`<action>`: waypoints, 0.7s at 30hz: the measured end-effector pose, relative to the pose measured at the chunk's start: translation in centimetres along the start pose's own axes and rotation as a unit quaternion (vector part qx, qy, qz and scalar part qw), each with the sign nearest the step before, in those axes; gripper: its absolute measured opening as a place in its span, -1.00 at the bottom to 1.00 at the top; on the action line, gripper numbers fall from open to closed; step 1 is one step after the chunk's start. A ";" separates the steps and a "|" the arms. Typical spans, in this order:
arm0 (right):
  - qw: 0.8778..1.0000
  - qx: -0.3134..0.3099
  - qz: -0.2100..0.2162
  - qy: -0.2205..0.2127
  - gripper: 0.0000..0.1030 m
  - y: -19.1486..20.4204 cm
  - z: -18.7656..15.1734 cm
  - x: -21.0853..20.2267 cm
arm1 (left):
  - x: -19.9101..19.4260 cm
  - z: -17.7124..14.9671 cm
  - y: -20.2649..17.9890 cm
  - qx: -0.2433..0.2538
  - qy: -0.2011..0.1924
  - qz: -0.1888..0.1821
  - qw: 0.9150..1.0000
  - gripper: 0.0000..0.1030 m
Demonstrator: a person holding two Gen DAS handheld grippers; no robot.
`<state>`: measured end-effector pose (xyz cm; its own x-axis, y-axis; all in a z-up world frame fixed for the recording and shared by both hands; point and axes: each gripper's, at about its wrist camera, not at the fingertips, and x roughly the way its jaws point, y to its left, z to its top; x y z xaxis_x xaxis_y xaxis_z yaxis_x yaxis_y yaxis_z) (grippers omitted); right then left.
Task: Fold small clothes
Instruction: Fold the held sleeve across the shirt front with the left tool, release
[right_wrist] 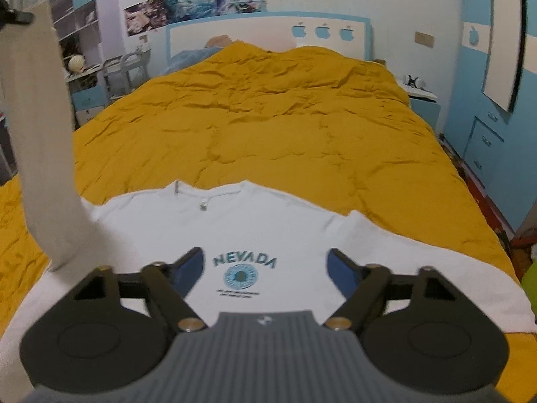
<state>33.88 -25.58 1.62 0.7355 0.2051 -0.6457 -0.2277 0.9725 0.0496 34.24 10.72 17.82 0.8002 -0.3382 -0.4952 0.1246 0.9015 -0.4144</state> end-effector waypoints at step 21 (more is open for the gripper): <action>0.995 0.072 -0.016 0.073 0.09 -6.8 -4.9 6.6 | 22.2 -16.2 -2.1 0.041 0.250 -0.080 0.964 -0.41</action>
<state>37.11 -31.36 -6.70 0.6378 0.1654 -0.7523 -0.1039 0.9862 0.1287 42.19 -3.03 -4.69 0.3868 -0.5447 -0.7441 0.2860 0.8380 -0.4648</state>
